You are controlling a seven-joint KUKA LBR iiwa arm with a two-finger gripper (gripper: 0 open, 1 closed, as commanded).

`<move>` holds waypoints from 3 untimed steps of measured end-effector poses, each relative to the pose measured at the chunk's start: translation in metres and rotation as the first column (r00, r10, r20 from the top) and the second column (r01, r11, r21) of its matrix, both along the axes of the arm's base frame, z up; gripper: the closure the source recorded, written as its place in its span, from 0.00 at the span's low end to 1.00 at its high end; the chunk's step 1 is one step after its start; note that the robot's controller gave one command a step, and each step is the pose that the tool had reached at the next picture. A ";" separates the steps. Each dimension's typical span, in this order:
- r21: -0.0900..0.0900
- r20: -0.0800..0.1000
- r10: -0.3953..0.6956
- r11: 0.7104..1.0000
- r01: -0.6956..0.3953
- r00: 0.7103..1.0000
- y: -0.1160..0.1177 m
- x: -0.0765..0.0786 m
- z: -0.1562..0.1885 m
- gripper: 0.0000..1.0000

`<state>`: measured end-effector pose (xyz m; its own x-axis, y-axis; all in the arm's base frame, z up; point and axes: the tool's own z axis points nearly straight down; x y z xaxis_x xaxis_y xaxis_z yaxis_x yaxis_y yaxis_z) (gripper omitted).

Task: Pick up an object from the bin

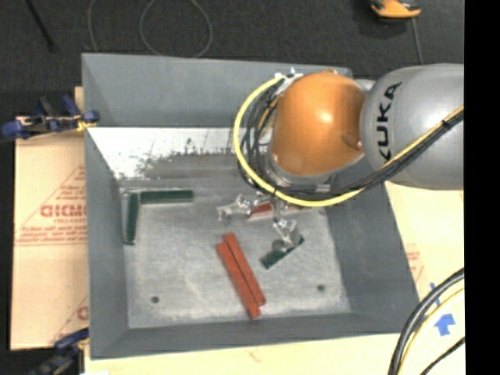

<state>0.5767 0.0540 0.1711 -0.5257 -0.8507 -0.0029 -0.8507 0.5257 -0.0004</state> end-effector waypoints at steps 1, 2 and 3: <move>-0.002 -0.006 0.291 0.957 -0.291 0.957 -0.053 -0.029 -0.078 0.00; -0.006 0.006 0.356 0.935 -0.356 0.935 -0.097 0.038 -0.101 0.00; -0.001 0.003 0.355 0.935 -0.355 0.935 -0.093 0.036 -0.099 1.00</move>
Offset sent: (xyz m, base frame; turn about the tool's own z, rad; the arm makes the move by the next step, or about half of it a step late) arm -0.0282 -0.0503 -0.0758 -0.2992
